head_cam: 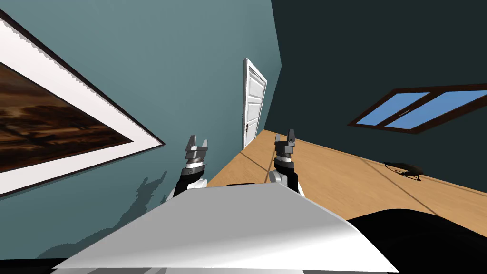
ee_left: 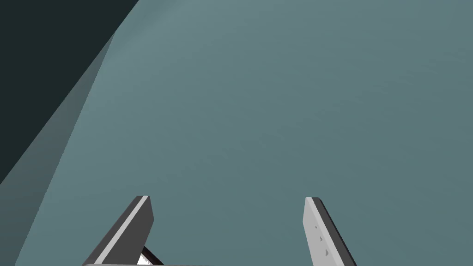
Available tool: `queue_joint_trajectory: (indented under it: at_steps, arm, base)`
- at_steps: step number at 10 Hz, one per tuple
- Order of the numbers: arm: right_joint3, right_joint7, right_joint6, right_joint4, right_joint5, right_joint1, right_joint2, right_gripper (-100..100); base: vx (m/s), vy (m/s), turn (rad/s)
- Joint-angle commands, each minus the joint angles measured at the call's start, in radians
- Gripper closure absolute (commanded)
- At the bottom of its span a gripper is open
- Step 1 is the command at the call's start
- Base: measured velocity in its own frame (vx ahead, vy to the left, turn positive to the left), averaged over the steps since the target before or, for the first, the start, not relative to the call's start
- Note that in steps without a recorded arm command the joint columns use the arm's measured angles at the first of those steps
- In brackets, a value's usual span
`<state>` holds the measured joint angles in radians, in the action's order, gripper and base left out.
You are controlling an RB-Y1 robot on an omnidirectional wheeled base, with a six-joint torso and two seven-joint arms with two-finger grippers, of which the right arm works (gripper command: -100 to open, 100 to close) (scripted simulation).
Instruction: Pull the door open
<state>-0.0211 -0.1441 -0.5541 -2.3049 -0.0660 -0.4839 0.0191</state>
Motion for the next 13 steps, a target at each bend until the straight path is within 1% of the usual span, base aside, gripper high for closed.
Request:
queue_joint_trajectory:
  at_steps: [1,2,3,5,6,13]
  arm:
    - [0.006,-0.010,0.018,0.014,-0.028,0.002,-0.008,-100]
    - [0.012,-0.018,0.034,0.027,-0.052,0.003,-0.015,-100]
    - [0.015,-0.023,0.043,0.034,-0.065,0.004,-0.018,-100]
    - [0.027,-0.041,0.076,0.060,-0.115,0.008,-0.031,-100]
    - [0.030,-0.045,0.085,0.067,-0.129,0.009,-0.034,-100]
    - [0.060,-0.091,0.171,0.136,-0.260,0.017,-0.058,-100]
  base:
    - [0.052,-0.010,0.074]
    - [0.097,-0.041,0.088]
    - [0.097,-0.033,0.066]
    - [0.094,-0.042,0.095]
    - [0.100,-0.039,0.071]
    - [0.075,-0.032,0.066]
